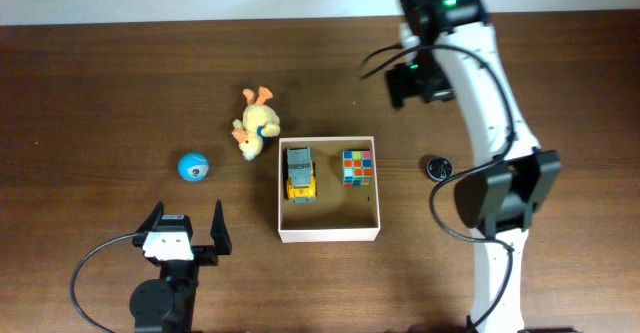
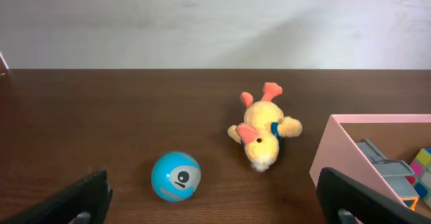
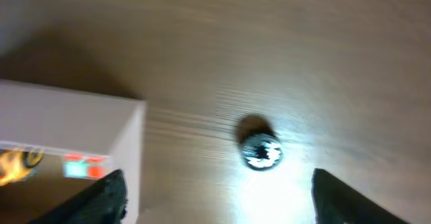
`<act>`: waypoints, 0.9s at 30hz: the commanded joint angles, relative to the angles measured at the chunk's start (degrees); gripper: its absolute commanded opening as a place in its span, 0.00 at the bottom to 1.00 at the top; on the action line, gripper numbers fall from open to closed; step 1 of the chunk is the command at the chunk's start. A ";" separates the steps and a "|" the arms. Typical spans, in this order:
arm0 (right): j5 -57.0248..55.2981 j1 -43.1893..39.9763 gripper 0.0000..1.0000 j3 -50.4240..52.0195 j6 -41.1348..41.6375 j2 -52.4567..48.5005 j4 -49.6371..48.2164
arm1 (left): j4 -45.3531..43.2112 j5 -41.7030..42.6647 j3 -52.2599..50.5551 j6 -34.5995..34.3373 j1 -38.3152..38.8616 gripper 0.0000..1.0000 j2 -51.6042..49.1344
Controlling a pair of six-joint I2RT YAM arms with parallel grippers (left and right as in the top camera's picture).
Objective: Pack container
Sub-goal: 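Lower the right gripper down onto the black round object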
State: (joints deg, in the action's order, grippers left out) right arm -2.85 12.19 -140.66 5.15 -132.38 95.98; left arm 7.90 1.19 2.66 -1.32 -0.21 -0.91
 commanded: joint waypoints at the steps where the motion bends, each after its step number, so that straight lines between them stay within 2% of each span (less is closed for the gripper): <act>1: -0.37 -4.02 0.89 0.66 1.38 0.85 1.38 | -0.17 0.79 -0.59 -0.35 -0.39 0.99 0.24; 6: -0.20 -5.46 0.91 0.70 1.03 2.08 1.38 | -0.17 0.79 -0.59 -0.35 -0.39 0.99 0.24; 12: 0.22 -5.49 0.92 4.04 -0.37 10.32 1.38 | -0.17 0.79 -0.59 -0.35 -0.39 0.99 0.24; 19: -0.96 -6.34 0.94 18.86 1.36 24.35 1.33 | -0.17 0.79 -0.59 -0.35 -0.39 0.99 0.24; 23: -1.36 -6.60 0.94 28.85 1.36 26.86 -1.66 | -0.17 0.79 -0.59 -0.35 -0.39 0.99 0.24; 27: -1.33 -6.60 0.93 39.26 2.89 26.91 -9.79 | -0.17 0.79 -0.59 -0.35 -0.39 0.99 0.24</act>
State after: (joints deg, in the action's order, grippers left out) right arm -3.27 6.02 -108.44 6.26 -103.35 89.58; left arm 7.90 1.17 2.66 -1.32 -0.19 -0.91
